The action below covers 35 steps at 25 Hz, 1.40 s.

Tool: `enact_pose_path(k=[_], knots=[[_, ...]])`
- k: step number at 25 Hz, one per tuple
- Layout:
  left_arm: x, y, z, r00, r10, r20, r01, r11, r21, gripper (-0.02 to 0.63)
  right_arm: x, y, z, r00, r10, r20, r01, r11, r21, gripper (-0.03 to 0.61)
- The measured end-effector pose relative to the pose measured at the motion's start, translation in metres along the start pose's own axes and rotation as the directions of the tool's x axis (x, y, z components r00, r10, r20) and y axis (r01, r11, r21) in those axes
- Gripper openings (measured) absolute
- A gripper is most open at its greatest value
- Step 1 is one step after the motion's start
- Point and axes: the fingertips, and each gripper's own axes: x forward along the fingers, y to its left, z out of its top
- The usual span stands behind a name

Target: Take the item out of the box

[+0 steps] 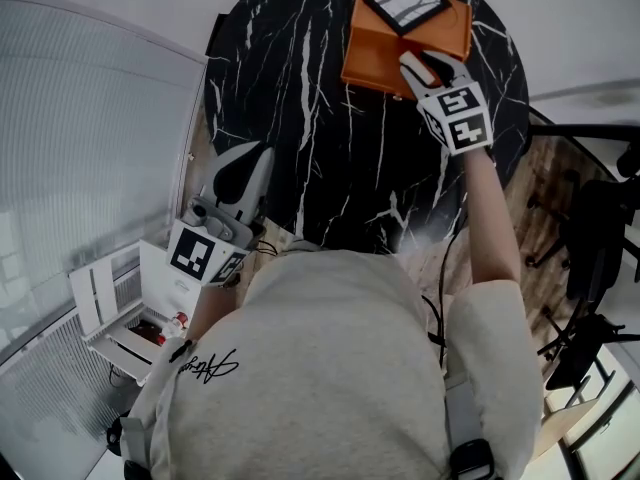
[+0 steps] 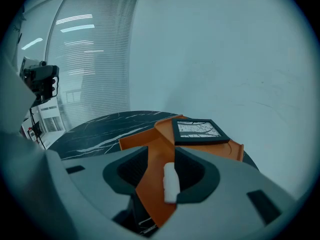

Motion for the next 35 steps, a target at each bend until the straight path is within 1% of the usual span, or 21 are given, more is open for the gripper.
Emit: enact_pose_path(k=[12,19,25,35], knots=[[0.005,-0.001,-0.001,1.0,-0.01,-0.006,0.01,1.0,-0.003,0.003,0.016,-0.012,-0.016,0.997,0.019,-0.081,-0.018,1.0,0.013,0.144],[0.005,0.001,-0.003,1.0,-0.002,-0.012,0.002,1.0,-0.007,0.003,0.026,-0.017,-0.023,0.991,0.03,-0.128,-0.028,0.999,0.016,0.15],[0.006,0.003,-0.001,1.0,0.0,-0.011,0.0,1.0,-0.004,0.003,0.033,-0.018,-0.031,0.982,0.041,-0.184,-0.04,0.999,0.008,0.15],[0.006,0.002,-0.004,1.0,0.001,-0.017,-0.001,1.0,-0.004,0.003,0.043,-0.021,-0.042,0.969,0.052,-0.24,-0.052,0.999,0.005,0.15]])
